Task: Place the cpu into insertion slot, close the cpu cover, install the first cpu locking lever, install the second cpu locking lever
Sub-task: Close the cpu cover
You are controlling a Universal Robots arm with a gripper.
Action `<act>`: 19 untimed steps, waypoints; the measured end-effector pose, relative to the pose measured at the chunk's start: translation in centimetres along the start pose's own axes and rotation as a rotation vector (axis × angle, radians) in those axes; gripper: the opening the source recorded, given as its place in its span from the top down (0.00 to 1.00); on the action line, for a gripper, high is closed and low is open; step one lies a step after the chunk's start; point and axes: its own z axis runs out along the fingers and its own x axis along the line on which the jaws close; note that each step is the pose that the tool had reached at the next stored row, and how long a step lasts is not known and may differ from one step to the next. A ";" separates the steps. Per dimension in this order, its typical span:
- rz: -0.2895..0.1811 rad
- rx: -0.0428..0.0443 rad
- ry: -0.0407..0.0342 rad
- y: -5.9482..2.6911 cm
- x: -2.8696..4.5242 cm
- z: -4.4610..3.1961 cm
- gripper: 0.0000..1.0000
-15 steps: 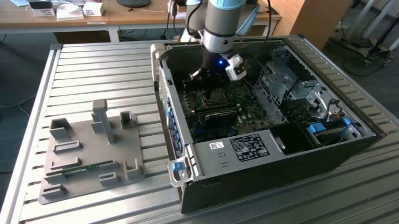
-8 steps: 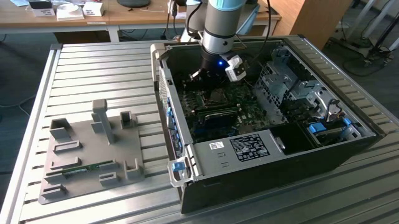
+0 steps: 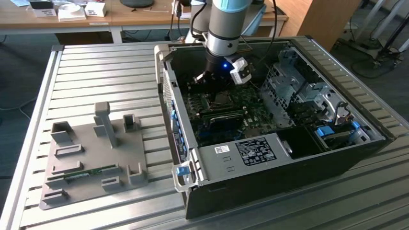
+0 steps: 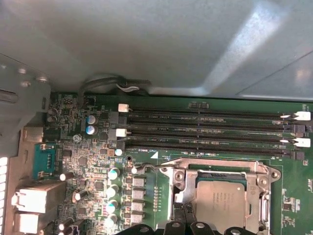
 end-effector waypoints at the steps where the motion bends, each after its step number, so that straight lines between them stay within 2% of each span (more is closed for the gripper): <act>1: 0.000 0.0000 0.0001 0.00 0.00 0.05 0.89; 6: 0.000 -0.0047 -0.0002 0.12 0.01 0.11 0.89; 19: 0.000 -0.0072 0.0000 0.15 0.02 0.48 0.89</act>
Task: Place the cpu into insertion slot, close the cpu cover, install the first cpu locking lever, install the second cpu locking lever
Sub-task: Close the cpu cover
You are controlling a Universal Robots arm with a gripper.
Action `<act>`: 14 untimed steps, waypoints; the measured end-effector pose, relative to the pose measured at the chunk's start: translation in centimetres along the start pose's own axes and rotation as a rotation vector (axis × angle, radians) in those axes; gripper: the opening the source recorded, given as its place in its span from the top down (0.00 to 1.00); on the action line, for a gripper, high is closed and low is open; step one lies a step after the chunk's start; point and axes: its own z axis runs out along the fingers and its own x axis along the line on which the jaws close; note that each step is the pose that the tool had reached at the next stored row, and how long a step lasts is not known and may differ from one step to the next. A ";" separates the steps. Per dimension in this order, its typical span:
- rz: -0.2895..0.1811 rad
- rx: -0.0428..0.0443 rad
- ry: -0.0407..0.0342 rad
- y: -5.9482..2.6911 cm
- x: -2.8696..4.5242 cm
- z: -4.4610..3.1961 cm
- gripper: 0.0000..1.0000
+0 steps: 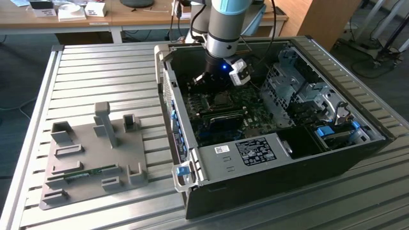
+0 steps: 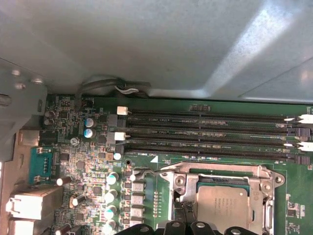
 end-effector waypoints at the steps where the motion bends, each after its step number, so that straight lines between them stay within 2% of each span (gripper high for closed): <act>1: 0.000 0.0000 0.0000 0.00 0.00 0.01 0.89; 14: 0.000 -0.0018 -0.0011 0.02 -0.02 0.05 0.89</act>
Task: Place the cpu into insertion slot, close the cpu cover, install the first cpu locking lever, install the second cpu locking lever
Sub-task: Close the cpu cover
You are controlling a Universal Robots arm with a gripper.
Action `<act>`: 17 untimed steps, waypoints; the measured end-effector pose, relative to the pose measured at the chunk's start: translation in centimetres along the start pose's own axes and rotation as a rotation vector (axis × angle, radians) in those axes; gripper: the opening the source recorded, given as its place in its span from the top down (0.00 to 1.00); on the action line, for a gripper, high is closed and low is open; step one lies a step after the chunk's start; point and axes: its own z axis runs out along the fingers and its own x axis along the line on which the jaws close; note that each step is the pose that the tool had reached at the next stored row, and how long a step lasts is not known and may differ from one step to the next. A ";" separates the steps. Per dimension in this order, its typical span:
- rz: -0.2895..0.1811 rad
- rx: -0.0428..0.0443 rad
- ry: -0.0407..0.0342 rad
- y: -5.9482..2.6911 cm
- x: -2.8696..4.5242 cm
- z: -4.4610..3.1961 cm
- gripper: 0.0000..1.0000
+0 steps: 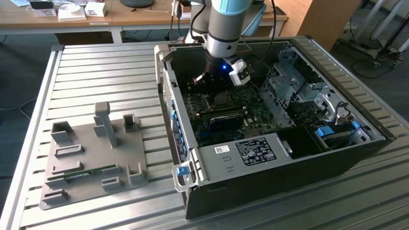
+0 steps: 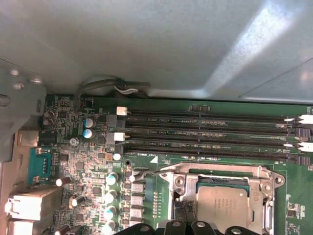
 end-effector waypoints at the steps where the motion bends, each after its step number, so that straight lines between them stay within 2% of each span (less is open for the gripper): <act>1: 0.000 -0.0006 -0.0004 0.01 -0.01 -0.08 0.89; 8: 0.000 0.0013 0.0010 0.01 0.01 -1.22 0.89; 17: 0.000 0.0016 0.0012 0.01 0.02 -1.43 0.89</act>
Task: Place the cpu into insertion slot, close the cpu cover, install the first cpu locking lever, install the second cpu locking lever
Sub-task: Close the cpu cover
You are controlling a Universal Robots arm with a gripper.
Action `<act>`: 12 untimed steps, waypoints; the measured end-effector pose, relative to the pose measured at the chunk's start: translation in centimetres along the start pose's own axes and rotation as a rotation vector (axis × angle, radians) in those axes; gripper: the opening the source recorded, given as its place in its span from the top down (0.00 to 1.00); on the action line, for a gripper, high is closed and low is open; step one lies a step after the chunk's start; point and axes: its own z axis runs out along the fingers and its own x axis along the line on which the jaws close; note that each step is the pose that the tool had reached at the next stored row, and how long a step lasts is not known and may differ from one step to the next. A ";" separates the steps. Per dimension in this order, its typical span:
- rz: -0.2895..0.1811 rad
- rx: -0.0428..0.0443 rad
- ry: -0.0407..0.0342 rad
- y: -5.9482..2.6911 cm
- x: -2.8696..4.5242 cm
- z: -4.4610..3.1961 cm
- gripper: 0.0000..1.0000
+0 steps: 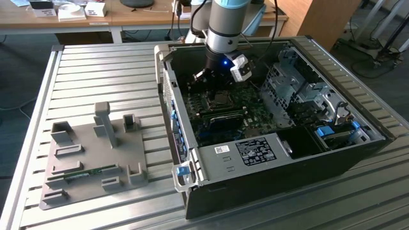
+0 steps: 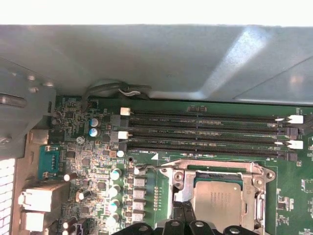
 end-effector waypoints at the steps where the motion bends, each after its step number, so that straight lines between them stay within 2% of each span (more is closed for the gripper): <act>1: 0.000 -0.0002 -0.0002 0.01 0.00 -0.11 0.89; 7: 0.000 -0.0007 -0.0013 0.01 -0.10 -0.34 0.89; 12: 0.000 -0.0007 -0.0014 -0.03 -1.12 -0.34 0.89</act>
